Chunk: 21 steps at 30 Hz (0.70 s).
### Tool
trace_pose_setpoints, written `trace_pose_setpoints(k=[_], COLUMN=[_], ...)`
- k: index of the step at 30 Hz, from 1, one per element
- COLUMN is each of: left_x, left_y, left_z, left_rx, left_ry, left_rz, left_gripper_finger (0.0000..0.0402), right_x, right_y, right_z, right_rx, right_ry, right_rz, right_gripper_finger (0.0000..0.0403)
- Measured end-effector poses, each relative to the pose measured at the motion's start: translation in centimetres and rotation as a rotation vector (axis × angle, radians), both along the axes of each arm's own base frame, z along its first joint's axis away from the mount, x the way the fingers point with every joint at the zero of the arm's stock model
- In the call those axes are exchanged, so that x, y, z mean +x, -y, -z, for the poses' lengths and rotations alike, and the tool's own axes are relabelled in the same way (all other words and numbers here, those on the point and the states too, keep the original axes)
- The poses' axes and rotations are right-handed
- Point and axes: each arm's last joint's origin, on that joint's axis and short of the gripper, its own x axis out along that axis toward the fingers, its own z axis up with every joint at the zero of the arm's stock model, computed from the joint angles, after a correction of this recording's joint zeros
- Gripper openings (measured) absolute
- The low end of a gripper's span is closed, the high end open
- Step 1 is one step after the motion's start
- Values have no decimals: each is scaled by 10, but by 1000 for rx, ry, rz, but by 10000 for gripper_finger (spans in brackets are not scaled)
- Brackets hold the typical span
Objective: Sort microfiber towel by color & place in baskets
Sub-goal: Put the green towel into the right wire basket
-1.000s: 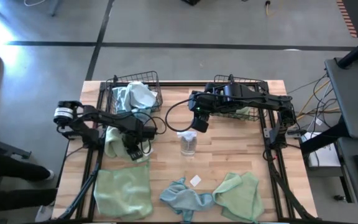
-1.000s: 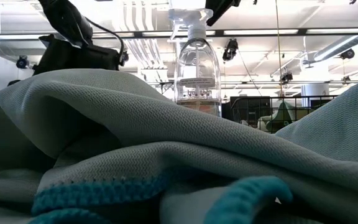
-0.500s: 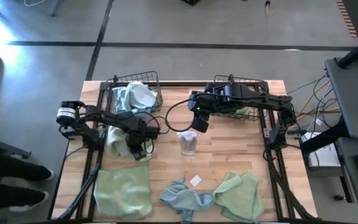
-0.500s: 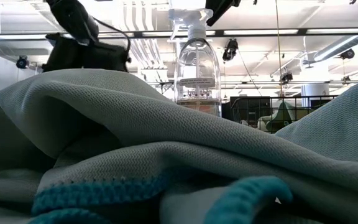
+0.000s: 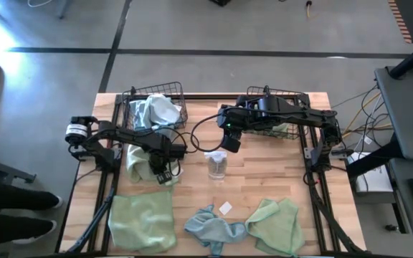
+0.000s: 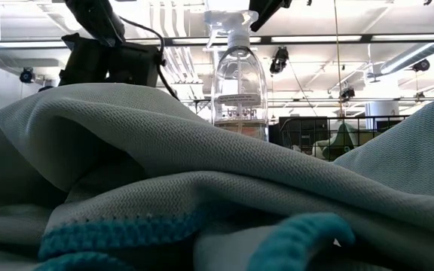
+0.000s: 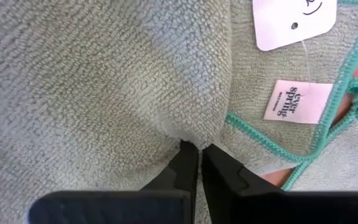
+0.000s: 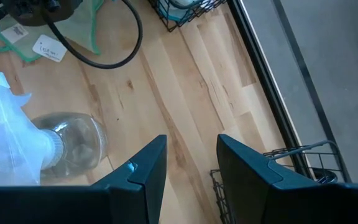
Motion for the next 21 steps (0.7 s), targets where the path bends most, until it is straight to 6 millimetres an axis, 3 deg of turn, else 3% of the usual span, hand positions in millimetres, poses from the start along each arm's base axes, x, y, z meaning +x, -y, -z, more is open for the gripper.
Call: trace_pose_setpoints(k=[10,15,21], left_x=[1,15,35], left_y=[0,-1,-4], left_z=[-9,-35,-80], left_rx=[-12,15,106], left_ry=[-35,-12,74], left_rz=[-24,-13,23], left_gripper_finger=[1,1,1], right_x=[0,0,0], right_y=[0,0,0], right_z=[0,0,0], right_rx=[-16,-23,-33], right_ry=[-14,-20,-28], right_rz=[-34,-49,-70], right_gripper_finger=[137,137,137])
